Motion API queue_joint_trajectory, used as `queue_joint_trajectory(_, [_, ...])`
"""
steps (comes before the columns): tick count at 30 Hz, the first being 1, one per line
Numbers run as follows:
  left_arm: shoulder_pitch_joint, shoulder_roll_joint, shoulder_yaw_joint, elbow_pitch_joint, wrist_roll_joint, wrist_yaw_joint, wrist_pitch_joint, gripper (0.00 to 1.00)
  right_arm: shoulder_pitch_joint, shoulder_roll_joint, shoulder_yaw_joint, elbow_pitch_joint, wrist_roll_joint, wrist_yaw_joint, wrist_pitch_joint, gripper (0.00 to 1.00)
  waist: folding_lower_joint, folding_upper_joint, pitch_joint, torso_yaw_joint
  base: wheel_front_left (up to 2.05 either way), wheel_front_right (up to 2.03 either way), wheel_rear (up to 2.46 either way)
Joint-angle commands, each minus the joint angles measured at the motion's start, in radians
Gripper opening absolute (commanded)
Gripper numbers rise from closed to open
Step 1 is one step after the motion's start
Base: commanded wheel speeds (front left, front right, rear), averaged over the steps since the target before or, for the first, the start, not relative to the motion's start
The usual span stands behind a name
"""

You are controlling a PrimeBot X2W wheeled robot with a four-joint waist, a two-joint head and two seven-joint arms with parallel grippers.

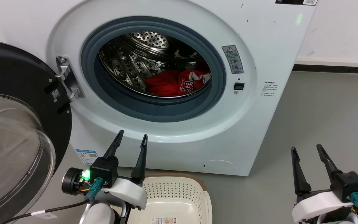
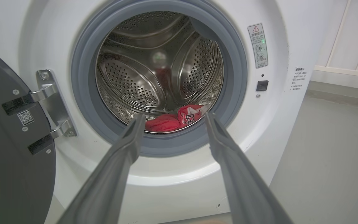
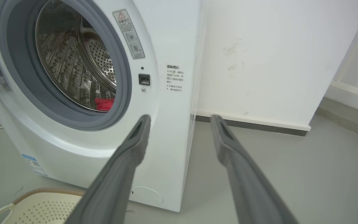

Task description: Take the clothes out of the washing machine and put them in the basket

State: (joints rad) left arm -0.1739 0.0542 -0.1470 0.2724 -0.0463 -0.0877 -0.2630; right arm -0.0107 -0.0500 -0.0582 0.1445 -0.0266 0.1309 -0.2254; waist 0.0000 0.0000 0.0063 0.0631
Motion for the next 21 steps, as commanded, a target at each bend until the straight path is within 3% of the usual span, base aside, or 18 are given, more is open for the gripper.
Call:
queue_joint_trajectory(1, [-0.008,0.001,0.004,0.004,-0.004,0.001,-0.003,1.0,0.012,0.0,-0.001,0.001,0.015,0.0,0.0,1.0,0.0,0.0,0.0,0.0,0.0,0.0,0.0])
queue_joint_trajectory(21, [-0.036,-0.003,0.009,0.001,-0.007,0.003,-0.003,1.0,-0.002,0.0,0.011,-0.014,0.035,0.0,-0.001,1.0,0.0,0.0,0.029,-0.01,0.0,0.0,0.0])
